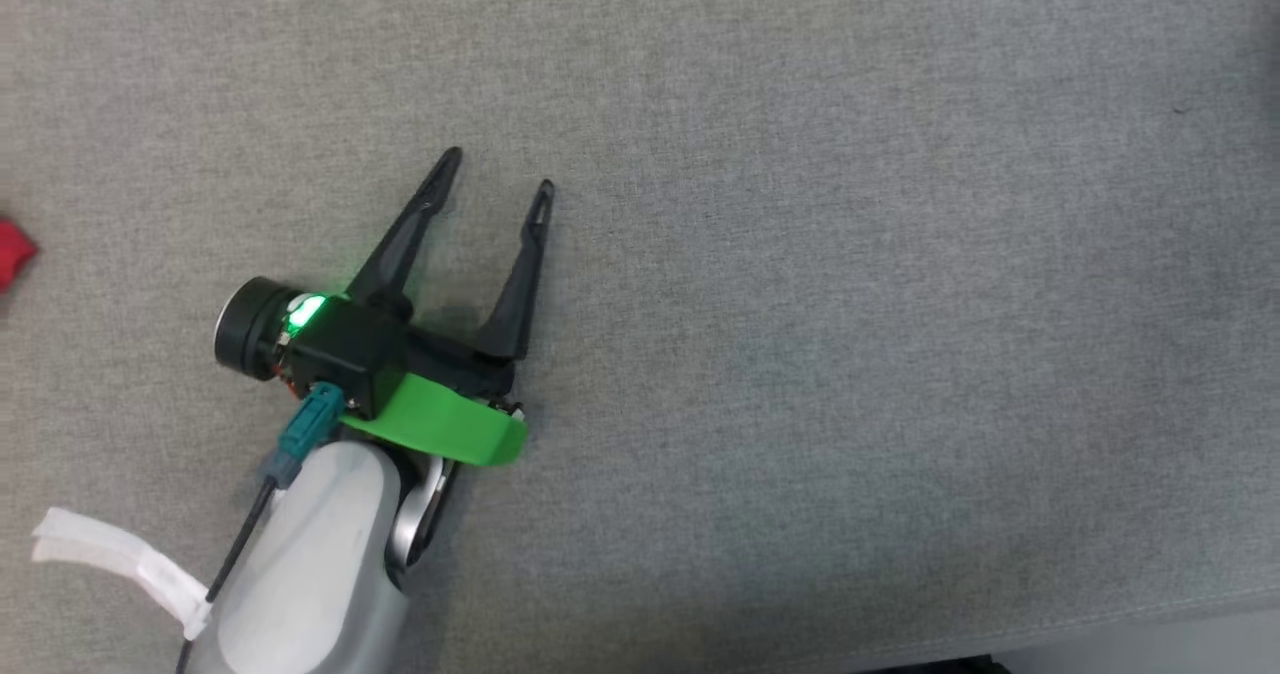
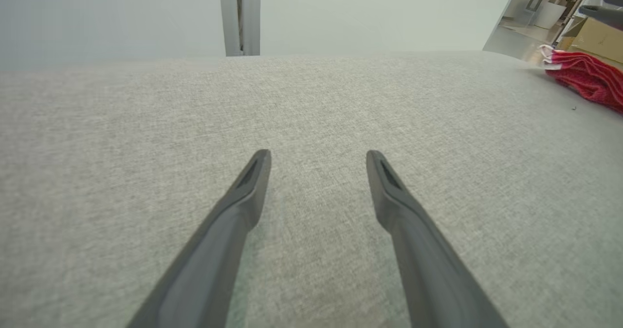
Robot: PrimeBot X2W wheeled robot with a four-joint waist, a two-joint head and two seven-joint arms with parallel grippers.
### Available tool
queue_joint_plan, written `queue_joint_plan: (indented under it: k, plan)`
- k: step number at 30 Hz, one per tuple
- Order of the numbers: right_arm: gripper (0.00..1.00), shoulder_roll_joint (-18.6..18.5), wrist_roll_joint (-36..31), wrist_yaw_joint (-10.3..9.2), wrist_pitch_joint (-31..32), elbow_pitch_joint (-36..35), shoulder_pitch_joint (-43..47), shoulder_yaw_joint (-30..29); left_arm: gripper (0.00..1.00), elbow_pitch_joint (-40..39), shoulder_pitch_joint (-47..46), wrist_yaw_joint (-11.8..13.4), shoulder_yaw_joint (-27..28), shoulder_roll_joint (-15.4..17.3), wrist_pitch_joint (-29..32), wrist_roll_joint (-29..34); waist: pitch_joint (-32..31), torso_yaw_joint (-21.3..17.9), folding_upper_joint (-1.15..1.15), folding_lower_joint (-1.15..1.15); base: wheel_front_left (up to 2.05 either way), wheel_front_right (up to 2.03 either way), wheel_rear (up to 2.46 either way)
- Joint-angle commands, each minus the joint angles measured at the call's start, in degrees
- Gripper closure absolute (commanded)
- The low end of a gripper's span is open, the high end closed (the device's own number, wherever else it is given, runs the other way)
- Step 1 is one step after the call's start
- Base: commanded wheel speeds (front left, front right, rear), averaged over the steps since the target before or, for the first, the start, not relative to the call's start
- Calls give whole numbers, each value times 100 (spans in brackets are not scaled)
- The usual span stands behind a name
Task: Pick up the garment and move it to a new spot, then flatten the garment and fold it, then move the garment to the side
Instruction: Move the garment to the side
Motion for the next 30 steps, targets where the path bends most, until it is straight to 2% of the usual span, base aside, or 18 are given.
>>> queue_joint_plan:
  k: [1, 6, 15, 24, 30]
  plan:
    - [0, 101, -10, -11, -136, -83, 122, 53, 0, 43, 146, 13, 103, 12, 7, 40, -314, -51, 0, 0, 0, 0, 0]
    - [0, 701, 244, -11, -431, -295, 372, 454, 0, 161, 361, 13, 616, -111, 5, 82, -754, -73, 0, 0, 0, 0, 0]
    - [0, 1466, 873, -11, -534, -603, 1119, 1030, 0, 426, 668, 13, 1295, -240, 4, 194, -1423, 56, 0, 0, 0, 0, 0]
    - [0, 1870, 1310, -11, -538, -969, 2156, 1468, 0, 793, 957, 13, 1707, -362, 4, 171, -1936, 226, 0, 0, 0, 0, 0]
    - [0, 1940, 1477, -11, -539, -1125, 2728, 1681, 0, 877, 1194, 13, 1905, -406, 4, 186, -2255, 276, 0, 0, 0, 0, 0]
